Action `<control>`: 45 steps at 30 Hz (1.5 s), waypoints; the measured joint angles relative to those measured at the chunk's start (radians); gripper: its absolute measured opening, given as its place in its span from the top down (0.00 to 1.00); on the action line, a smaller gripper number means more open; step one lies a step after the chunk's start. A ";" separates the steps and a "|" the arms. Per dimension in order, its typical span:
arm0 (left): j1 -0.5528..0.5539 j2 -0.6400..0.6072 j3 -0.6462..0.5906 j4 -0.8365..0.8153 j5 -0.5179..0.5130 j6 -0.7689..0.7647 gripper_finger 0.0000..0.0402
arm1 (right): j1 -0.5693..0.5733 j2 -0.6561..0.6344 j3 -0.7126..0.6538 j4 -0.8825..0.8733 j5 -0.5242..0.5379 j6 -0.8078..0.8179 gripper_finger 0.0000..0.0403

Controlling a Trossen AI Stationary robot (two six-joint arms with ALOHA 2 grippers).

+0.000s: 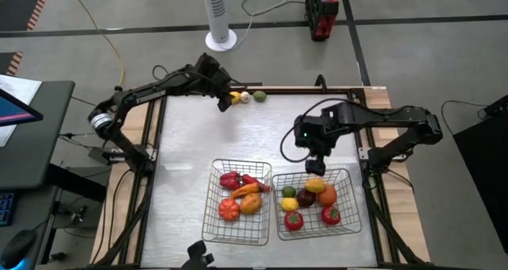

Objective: Sort produce into baskets
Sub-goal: Put the green lime into the right wire basket

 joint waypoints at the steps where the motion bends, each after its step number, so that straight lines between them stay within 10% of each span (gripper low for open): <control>1: -0.004 -0.029 -0.031 0.035 0.009 0.010 0.47 | -0.015 0.002 0.000 0.023 0.029 -0.027 0.07; 14: -0.080 -0.436 -0.461 0.258 0.012 -0.268 0.47 | -0.265 0.199 -0.004 0.560 0.234 -0.379 0.07; 27: -0.222 -0.688 -0.481 0.195 -0.276 -0.483 0.47 | -0.457 0.480 -0.005 0.988 0.241 -0.401 0.13; 45: -0.235 -0.704 -0.481 0.128 -0.278 -0.517 0.47 | -0.538 0.565 -0.005 1.141 0.168 -0.346 0.22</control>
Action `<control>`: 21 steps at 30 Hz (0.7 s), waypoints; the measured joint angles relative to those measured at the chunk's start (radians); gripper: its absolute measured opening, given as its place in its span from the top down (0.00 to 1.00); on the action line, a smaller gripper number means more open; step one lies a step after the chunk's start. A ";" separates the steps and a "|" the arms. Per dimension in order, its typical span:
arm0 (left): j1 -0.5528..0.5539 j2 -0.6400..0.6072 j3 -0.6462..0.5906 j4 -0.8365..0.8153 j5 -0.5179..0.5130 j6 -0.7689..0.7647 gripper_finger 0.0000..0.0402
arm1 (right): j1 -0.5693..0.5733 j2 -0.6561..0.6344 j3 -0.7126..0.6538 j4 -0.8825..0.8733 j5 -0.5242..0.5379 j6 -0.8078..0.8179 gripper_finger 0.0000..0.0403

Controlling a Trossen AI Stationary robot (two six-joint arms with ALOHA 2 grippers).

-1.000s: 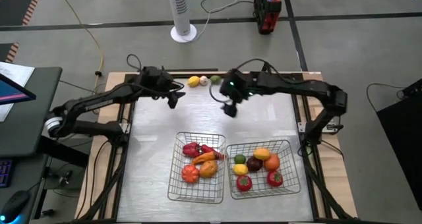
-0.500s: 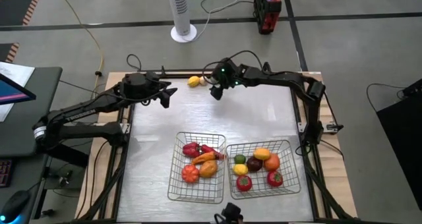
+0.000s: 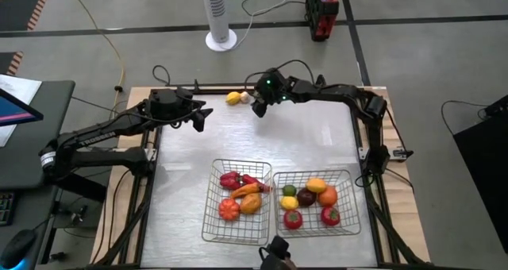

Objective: Sort produce into baskets
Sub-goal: Put the green lime into the right wire basket

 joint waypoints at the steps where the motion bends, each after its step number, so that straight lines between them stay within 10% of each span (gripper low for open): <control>1: 0.001 0.000 0.000 0.001 -0.002 0.004 0.47 | -0.006 0.000 0.000 0.007 -0.016 0.004 0.22; 21: 0.001 0.103 0.000 0.033 0.013 -0.043 0.47 | -0.070 0.081 0.001 0.006 -0.017 -0.137 0.22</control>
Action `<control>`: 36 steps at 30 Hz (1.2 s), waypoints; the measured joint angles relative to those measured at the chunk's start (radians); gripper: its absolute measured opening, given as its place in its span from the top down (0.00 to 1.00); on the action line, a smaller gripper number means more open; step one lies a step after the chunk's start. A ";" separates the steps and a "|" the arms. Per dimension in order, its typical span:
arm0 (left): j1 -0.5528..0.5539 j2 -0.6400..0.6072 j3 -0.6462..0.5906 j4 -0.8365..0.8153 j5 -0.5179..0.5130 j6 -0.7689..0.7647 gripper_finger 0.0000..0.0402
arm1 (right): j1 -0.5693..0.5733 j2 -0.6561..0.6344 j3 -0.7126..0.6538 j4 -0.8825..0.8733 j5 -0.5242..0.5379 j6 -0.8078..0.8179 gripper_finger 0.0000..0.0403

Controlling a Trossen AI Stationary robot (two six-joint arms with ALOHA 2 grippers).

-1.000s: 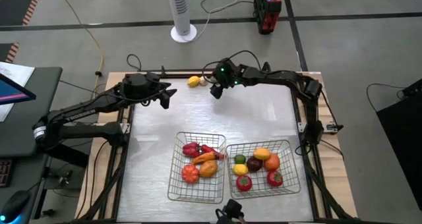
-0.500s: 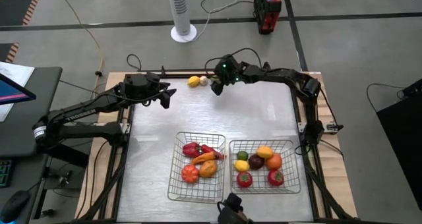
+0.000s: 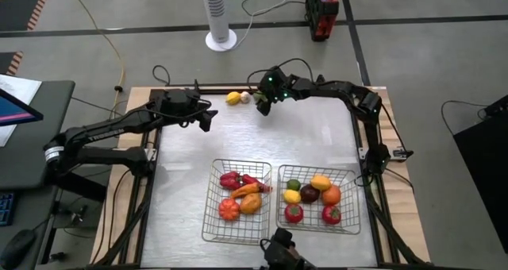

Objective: Sort produce into baskets
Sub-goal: Put the green lime into the right wire basket

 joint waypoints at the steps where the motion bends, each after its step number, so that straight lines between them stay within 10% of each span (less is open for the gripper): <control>1: 0.000 0.006 0.000 -0.001 0.010 -0.004 0.47 | 0.000 0.000 0.000 0.004 0.002 -0.009 0.22; 36: -0.003 0.015 0.000 -0.002 -0.013 -0.030 0.47 | -0.043 0.079 0.080 0.019 -0.052 -0.304 0.25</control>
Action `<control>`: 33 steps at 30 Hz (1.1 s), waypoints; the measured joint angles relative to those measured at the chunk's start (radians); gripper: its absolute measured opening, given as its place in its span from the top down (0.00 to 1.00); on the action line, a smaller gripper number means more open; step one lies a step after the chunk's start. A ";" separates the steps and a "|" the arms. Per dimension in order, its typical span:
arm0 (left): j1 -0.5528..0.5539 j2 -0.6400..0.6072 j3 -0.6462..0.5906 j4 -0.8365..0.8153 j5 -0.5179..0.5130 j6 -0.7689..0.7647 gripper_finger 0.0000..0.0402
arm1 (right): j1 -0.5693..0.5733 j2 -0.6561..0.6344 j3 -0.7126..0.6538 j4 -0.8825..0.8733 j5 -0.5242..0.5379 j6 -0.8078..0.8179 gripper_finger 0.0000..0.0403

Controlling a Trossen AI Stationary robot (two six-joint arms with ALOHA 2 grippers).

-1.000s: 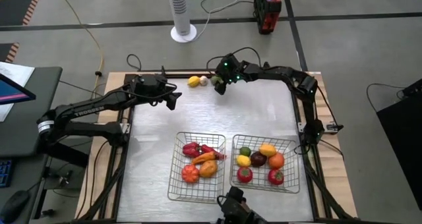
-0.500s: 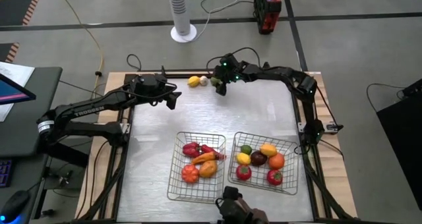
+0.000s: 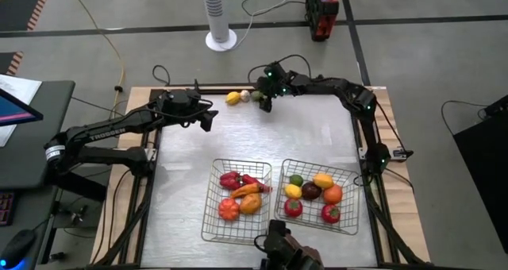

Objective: Sort produce into baskets
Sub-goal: Put the green lime into the right wire basket

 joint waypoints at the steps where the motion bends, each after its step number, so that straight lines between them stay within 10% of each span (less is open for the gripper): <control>1: 0.000 0.000 0.000 0.000 0.000 -0.003 0.47 | -0.003 -0.001 0.000 -0.007 0.000 0.001 0.26; 19: 0.000 0.000 0.000 0.000 0.000 0.030 0.47 | 0.000 -0.006 -0.001 -0.132 -0.047 0.020 0.57; 33: 0.003 0.000 0.000 0.001 0.002 0.033 0.47 | 0.025 -0.116 0.058 -0.441 -0.112 0.086 0.58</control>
